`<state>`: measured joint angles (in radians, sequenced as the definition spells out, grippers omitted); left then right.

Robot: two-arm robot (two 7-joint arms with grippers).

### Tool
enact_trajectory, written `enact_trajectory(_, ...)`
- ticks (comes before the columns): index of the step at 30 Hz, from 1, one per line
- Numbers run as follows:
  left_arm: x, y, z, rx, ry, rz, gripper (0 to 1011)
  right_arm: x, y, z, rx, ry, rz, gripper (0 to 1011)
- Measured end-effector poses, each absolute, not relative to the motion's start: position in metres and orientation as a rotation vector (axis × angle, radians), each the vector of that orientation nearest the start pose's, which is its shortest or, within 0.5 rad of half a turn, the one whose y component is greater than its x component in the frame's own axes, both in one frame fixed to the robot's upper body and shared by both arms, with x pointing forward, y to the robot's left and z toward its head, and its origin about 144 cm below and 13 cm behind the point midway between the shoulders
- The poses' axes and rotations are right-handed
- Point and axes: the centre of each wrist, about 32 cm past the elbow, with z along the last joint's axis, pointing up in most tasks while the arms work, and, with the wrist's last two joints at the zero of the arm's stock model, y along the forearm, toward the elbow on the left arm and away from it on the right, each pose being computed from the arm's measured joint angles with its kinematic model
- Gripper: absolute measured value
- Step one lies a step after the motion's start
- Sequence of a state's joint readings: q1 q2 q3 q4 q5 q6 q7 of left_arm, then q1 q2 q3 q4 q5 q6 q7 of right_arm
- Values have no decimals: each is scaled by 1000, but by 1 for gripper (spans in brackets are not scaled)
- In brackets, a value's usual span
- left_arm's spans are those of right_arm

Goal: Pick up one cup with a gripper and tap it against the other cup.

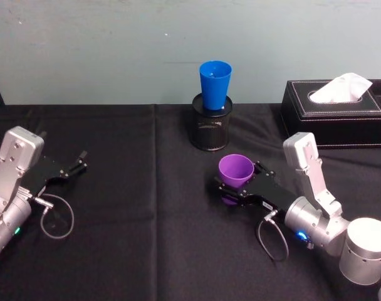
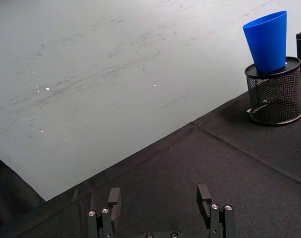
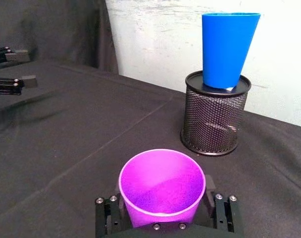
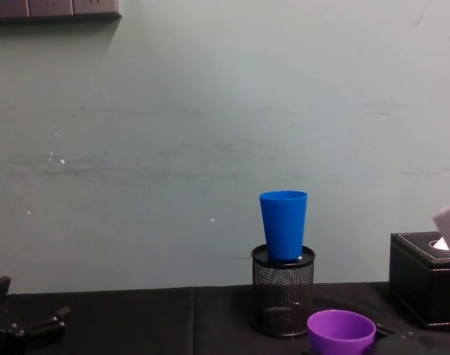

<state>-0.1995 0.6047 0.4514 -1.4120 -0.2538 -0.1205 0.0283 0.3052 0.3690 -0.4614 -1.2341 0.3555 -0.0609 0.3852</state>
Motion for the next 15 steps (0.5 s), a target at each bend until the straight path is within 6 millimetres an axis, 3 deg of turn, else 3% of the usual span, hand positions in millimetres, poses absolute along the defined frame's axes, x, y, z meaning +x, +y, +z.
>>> enact_trajectory(8, 489, 310, 1140, 304, -285, 1248, 1000, 524, -240, 1118, -174, 15, -903, 759)
enact_trajectory(15, 489, 310, 1140, 305, -285, 1248, 1000, 521, -240, 1132, -156, -4, -903, 736)
